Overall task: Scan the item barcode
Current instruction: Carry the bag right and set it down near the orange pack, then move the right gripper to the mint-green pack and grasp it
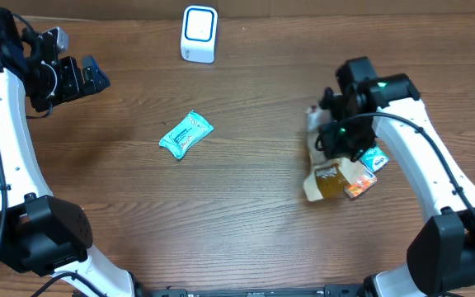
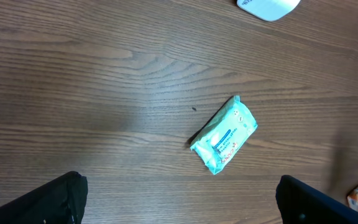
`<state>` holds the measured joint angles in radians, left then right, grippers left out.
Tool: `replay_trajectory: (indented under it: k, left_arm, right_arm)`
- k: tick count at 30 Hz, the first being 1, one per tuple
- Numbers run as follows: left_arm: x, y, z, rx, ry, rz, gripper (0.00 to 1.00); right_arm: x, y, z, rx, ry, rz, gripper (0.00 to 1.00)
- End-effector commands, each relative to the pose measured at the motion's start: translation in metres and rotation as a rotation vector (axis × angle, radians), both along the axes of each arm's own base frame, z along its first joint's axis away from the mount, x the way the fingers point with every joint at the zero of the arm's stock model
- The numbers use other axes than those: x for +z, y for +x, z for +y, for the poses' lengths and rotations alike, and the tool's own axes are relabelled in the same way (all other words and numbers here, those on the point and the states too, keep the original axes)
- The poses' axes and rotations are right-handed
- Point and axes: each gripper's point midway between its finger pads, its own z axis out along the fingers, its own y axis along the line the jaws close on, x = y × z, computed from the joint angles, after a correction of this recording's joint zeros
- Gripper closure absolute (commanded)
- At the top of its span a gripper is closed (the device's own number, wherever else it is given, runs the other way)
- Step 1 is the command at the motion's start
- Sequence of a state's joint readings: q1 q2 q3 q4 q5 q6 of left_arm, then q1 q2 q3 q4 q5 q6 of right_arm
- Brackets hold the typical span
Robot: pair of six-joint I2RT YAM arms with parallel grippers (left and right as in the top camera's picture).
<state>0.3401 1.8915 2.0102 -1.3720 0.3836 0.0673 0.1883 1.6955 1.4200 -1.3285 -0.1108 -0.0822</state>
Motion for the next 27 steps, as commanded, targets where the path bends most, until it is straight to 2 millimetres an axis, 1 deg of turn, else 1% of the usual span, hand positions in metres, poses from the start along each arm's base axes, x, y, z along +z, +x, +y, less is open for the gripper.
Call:
replay_trajectory:
  k: [1, 3, 5, 6, 7, 8, 10, 11, 12, 13, 15, 17, 19, 20, 21, 22, 23, 24, 25, 27]
  left_arm:
    - [0.006, 0.001, -0.002, -0.021, 0.015, -0.020, 0.01]
    - [0.006, 0.001, -0.002, -0.021, 0.015, -0.020, 0.00]
    - [0.006, 0.001, -0.002, -0.021, 0.015, -0.020, 0.00]
    - [0.006, 0.001, -0.002, -0.021, 0.015, -0.020, 0.00]
    - [0.006, 0.001, -0.002, -0.021, 0.015, -0.020, 0.00]
    - [0.006, 0.001, -0.002, -0.021, 0.015, -0.020, 0.00]
    - [0.006, 0.001, -0.002, -0.021, 0.015, -0.020, 0.01]
    - [0.006, 0.001, -0.002, -0.021, 0.015, -0.020, 0.00]
    - [0.006, 0.001, -0.002, -0.021, 0.015, -0.020, 0.00]
    - [0.006, 0.001, -0.002, -0.021, 0.015, -0.020, 0.00]
    - [0.006, 0.001, -0.002, -0.021, 0.015, -0.020, 0.00]
    - [0.006, 0.001, -0.002, -0.021, 0.015, -0.020, 0.00]
    - [0.006, 0.001, -0.002, -0.021, 0.015, -0.020, 0.00]
    - [0.006, 0.001, -0.002, -0.021, 0.015, -0.020, 0.00]
    - [0.006, 0.001, -0.002, -0.021, 0.015, -0.020, 0.00]
    - [0.006, 0.001, -0.002, -0.021, 0.015, -0.020, 0.00]
    - [0.006, 0.001, -0.002, -0.021, 0.015, -0.020, 0.00]
    - [0.006, 0.001, -0.002, -0.021, 0.015, -0.020, 0.00]
    - [0.006, 0.001, -0.002, -0.021, 0.015, -0.020, 0.00]
    - [0.006, 0.001, -0.002, -0.021, 0.015, -0.020, 0.00]
  right_arm:
    - [-0.014, -0.006, -0.026, -0.052, -0.060, 0.034, 0.96]
    - [-0.021, -0.008, -0.036, -0.077, -0.077, 0.045, 0.94]
    - [-0.024, -0.009, -0.042, -0.094, -0.081, 0.050, 0.90]
    - [-0.026, -0.008, -0.046, -0.107, -0.085, 0.047, 0.79]
    - [-0.026, -0.008, -0.051, -0.118, -0.097, 0.046, 0.78]
    - [-0.026, -0.007, -0.057, -0.128, -0.111, 0.044, 0.74]
    - [-0.027, -0.005, -0.067, -0.163, -0.132, 0.037, 0.73]
    - [-0.027, -0.002, -0.077, -0.207, -0.149, 0.027, 0.73]
    - [-0.027, -0.001, -0.081, -0.226, -0.150, 0.023, 0.71]
    - [-0.026, 0.001, -0.091, -0.258, -0.149, 0.017, 0.54]
    - [-0.023, 0.005, -0.100, -0.292, -0.145, 0.004, 0.43]
    - [-0.015, 0.011, -0.105, -0.318, -0.141, -0.015, 0.37]
    - [0.000, 0.019, -0.107, -0.323, -0.138, -0.046, 0.33]
    - [0.009, 0.025, -0.106, -0.325, -0.132, -0.068, 0.28]
    - [0.022, 0.032, -0.101, -0.320, -0.109, -0.098, 0.25]
    - [0.043, 0.044, -0.091, -0.303, -0.071, -0.149, 0.18]
    - [0.054, 0.050, -0.084, -0.292, -0.051, -0.178, 0.13]
    - [0.073, 0.063, -0.067, -0.263, 0.012, -0.235, 0.00]
    - [0.084, 0.071, -0.049, -0.234, 0.084, -0.271, 0.00]
    - [0.098, 0.080, -0.015, -0.177, 0.233, -0.311, 0.00]
